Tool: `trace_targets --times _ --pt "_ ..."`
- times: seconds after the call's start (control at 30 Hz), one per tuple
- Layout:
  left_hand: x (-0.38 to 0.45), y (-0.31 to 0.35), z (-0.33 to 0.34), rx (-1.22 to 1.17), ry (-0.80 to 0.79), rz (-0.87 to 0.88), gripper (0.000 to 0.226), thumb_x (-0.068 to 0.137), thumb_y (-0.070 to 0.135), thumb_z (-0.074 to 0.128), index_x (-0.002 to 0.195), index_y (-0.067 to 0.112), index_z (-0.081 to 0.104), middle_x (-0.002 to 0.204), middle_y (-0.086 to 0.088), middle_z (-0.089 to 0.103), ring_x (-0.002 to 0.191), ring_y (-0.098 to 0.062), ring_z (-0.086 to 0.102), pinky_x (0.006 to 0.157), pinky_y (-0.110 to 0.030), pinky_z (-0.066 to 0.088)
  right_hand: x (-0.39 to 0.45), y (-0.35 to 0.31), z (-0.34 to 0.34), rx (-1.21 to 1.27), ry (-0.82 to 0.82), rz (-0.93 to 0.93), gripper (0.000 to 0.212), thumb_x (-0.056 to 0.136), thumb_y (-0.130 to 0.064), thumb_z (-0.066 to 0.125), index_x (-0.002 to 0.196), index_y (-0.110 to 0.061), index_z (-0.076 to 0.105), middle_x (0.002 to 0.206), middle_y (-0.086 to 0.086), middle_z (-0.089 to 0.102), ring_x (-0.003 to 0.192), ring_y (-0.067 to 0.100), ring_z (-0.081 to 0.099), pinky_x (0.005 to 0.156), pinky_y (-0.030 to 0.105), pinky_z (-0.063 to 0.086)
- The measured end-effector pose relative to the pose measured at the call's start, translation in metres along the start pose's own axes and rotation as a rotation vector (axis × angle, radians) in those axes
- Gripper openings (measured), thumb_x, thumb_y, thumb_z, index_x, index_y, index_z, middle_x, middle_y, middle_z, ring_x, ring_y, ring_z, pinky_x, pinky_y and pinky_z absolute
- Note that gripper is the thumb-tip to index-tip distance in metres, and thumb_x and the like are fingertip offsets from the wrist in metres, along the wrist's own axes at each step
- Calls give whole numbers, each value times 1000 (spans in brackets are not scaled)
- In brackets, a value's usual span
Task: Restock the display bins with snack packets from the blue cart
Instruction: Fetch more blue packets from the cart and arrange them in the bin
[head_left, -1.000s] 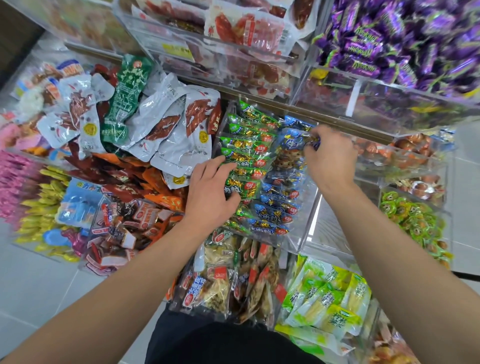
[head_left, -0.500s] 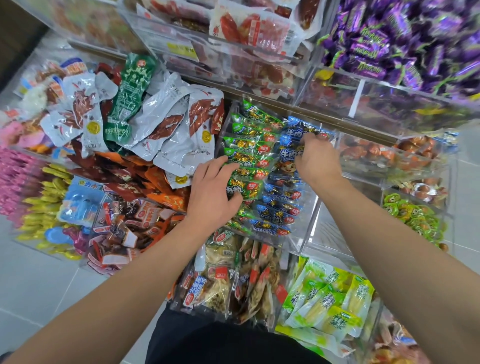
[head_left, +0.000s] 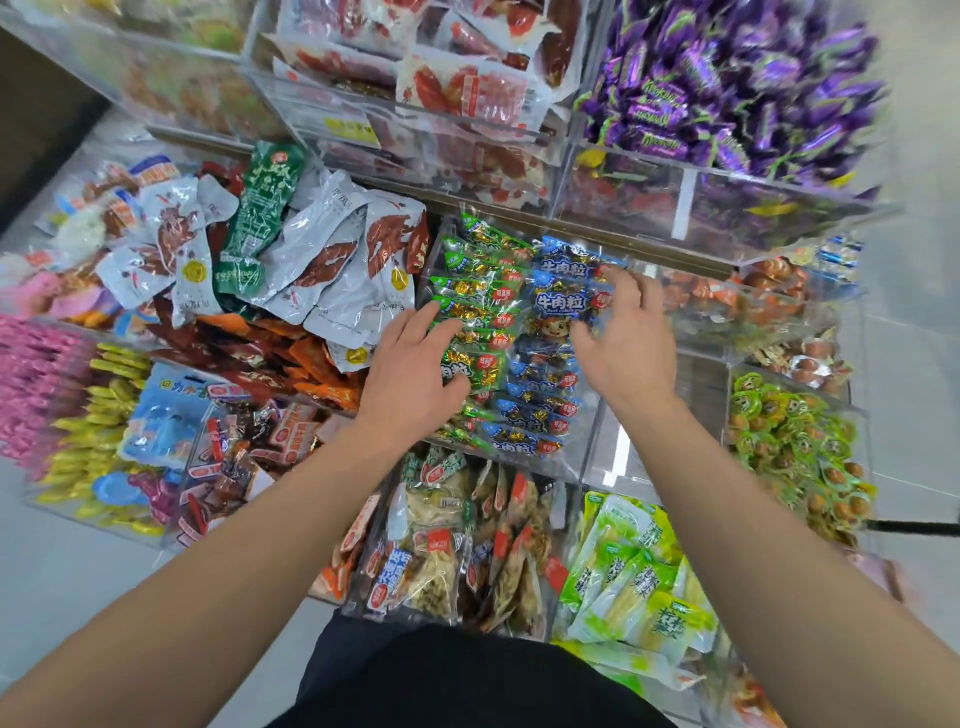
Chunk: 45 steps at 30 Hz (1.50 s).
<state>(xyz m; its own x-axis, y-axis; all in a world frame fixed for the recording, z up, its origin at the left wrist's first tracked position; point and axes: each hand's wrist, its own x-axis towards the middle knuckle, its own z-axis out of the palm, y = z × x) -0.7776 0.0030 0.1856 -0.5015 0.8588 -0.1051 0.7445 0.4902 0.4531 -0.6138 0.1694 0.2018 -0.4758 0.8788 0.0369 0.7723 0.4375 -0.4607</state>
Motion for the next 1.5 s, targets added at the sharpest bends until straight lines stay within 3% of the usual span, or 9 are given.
trace_targets --times 0.27,0.53,0.67,0.73,0.83,0.97,1.03,1.27,1.5 --pt "-63 30 -19 -188 28 16 60 92 28 63 149 18 47 150 -3 51 139 -21 44 115 -33 28 -108 -2 -5 291 -81 131 59 90 -33 62 143 -14 46 140 9 48 125 24 48 101 30 36" --pt "-142 28 13 -485 -151 -147 43 94 28 65 136 26 58 101 23 65 86 10 61 76 -10 47 -246 1 10 561 -148 381 47 88 -45 61 132 -31 54 123 -13 57 115 11 56 95 27 44" --pt "-174 21 32 -544 -359 -193 41 95 30 64 135 26 60 102 16 64 90 -5 67 86 -35 57 -314 -1 20 692 -160 546 22 86 -57 60 106 -50 53 100 -39 56 96 -11 56 74 7 39" --pt "-190 15 42 -584 -489 -229 37 96 29 65 132 24 61 108 5 67 80 -10 70 85 -42 60 -348 -4 26 743 -123 659 36 84 -67 57 113 -45 52 105 -36 55 97 -12 55 76 10 40" --pt "-212 5 59 -541 -647 -248 33 96 24 64 129 21 63 102 -3 70 68 -11 71 80 -40 61 -395 -6 36 796 -86 809 18 91 -47 63 104 -38 54 112 -19 60 102 -3 58 78 7 40" --pt "-251 1 79 -500 -801 -274 33 97 19 60 130 18 61 100 -2 67 66 -12 64 58 -26 55 -460 -9 46 792 -33 1013 36 95 -36 61 128 -23 55 123 -4 58 114 11 56 96 23 39" --pt "-272 2 87 -460 -880 -258 33 98 15 58 131 15 59 104 1 65 66 -14 61 59 -25 53 -492 -10 47 796 10 1108 41 96 -33 60 133 -17 54 123 -3 57 114 13 54 90 19 36" --pt "-337 19 122 -159 -1138 -125 30 97 10 52 127 13 55 109 -13 66 72 -21 59 67 -30 52 -608 -2 49 931 160 1447 34 95 -37 59 125 -20 56 123 -3 61 111 15 60 96 30 47" --pt "-386 64 168 25 -1263 8 35 95 15 56 129 13 56 97 -6 66 62 -17 57 50 -22 46 -694 18 47 1155 411 1621 39 90 -43 63 125 -25 57 119 -8 61 113 12 59 108 41 44"
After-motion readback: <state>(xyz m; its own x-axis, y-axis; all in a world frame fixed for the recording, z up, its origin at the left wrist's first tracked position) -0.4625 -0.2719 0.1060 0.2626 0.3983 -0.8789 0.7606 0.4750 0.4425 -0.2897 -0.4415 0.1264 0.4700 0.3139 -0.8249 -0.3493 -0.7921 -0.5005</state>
